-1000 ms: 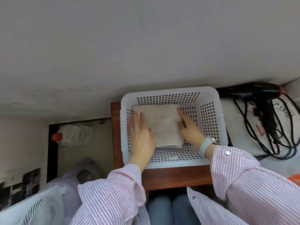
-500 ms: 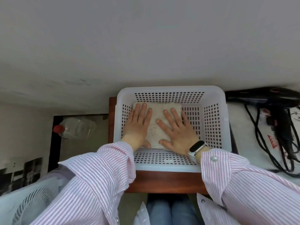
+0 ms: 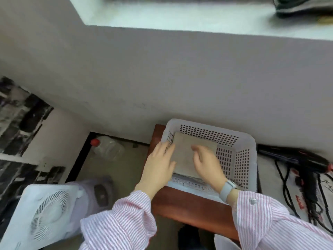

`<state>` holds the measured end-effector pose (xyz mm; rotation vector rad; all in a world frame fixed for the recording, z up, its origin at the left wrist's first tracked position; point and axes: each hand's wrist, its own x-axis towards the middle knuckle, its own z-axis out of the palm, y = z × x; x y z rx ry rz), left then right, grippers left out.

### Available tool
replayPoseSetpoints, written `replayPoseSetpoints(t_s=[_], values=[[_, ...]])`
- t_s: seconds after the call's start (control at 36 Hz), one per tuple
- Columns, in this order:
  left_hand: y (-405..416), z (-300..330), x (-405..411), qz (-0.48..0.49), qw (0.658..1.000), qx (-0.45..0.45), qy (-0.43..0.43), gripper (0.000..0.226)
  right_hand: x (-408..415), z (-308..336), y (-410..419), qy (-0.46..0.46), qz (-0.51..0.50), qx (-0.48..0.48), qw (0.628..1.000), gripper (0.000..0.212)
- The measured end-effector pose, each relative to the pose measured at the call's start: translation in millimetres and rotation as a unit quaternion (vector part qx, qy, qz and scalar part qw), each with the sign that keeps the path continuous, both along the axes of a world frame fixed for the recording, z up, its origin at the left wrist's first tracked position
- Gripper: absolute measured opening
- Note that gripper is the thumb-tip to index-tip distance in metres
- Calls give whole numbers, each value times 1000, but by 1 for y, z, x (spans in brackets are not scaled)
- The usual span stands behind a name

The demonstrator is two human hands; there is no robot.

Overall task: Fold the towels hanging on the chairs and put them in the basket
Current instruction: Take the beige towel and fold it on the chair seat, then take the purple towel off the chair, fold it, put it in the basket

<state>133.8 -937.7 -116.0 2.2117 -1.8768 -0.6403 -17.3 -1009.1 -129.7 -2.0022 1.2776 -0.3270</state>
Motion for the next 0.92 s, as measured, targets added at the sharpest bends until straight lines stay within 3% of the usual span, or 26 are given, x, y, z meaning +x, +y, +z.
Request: replayPoseSetpoints(t_s=[0.17, 0.31, 0.47, 0.58, 0.69, 0.92], values=[[123, 45, 41, 230, 973, -30, -2, 48, 61, 54, 76, -26, 116, 15, 993, 31], [268, 83, 68, 396, 917, -48, -2, 43, 111, 91, 183, -23, 241, -8, 970, 31], [480, 117, 54, 536, 839, -90, -10, 41, 152, 114, 368, -28, 392, -3, 920, 26], [623, 124, 22, 618, 781, -78, -41, 40, 164, 122, 501, -9, 503, 13, 864, 28], [750, 127, -17, 709, 699, -73, -59, 38, 163, 124, 627, -7, 598, 12, 802, 26], [925, 127, -88, 835, 541, -75, -59, 39, 167, 131, 828, 35, 760, 7, 648, 30]])
